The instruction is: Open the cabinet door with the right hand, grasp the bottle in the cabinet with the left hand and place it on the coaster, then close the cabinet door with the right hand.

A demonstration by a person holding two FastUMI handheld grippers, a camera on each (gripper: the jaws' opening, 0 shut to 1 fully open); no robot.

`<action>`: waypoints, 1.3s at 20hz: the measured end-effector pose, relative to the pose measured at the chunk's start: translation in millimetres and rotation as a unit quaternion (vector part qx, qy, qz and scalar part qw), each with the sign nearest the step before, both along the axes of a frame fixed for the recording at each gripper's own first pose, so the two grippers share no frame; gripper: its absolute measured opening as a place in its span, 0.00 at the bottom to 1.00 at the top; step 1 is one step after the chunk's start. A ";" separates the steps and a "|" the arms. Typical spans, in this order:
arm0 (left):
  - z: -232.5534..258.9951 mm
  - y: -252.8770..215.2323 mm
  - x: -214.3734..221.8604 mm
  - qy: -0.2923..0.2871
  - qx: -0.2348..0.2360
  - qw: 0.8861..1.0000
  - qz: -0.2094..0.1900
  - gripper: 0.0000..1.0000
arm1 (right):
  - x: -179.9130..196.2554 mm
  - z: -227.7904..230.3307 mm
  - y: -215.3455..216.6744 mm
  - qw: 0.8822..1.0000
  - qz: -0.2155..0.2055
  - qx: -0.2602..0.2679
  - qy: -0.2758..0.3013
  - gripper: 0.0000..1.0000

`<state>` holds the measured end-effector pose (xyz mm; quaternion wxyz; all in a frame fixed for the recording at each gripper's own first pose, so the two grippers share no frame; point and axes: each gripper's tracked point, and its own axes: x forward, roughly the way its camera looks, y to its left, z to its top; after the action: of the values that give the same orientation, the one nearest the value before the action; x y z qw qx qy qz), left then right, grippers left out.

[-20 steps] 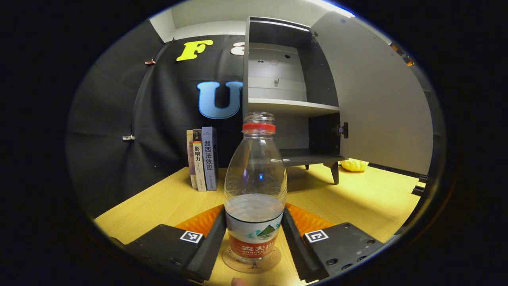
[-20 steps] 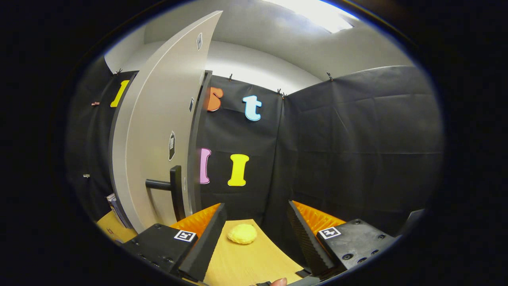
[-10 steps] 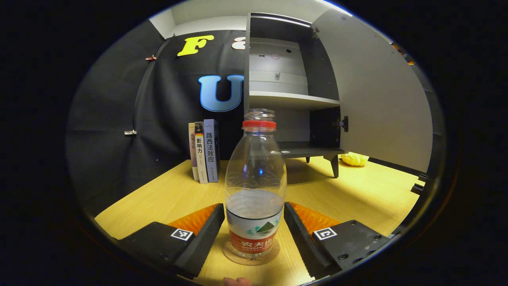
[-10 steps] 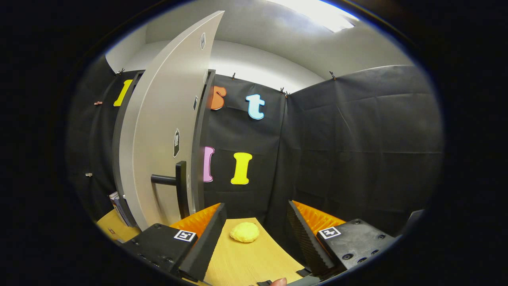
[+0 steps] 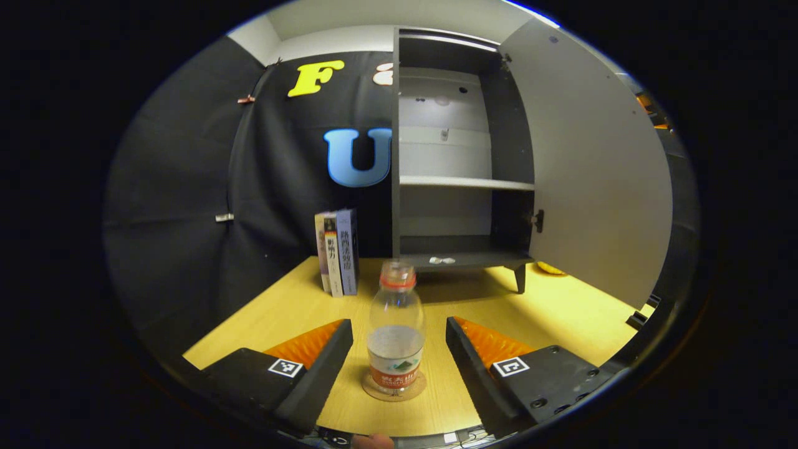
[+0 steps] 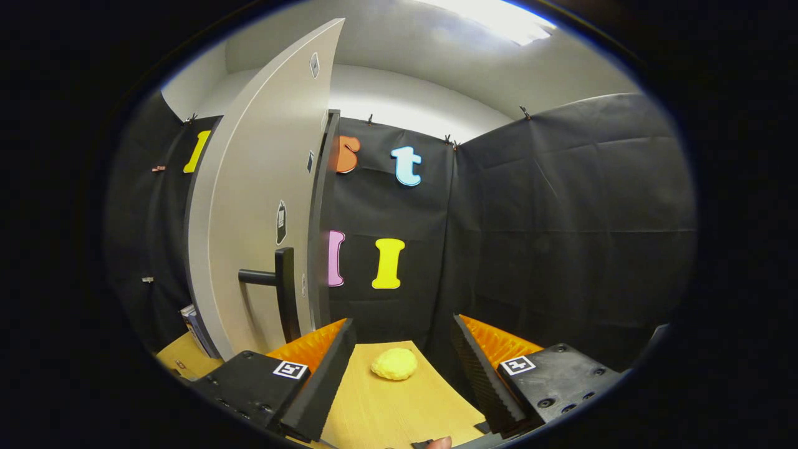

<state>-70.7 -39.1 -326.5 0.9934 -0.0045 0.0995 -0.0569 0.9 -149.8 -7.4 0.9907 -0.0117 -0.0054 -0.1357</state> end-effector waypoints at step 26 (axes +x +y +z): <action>256.4 -47.0 35.5 -0.055 -0.026 0.998 0.006 0.95 | 27.1 -19.3 161.9 0.984 0.147 0.098 0.033 0.95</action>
<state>-35.2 -86.1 -70.1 0.9973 -0.0277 0.0429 -0.0532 27.9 12.1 -26.7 0.9958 0.0820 0.0385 0.0117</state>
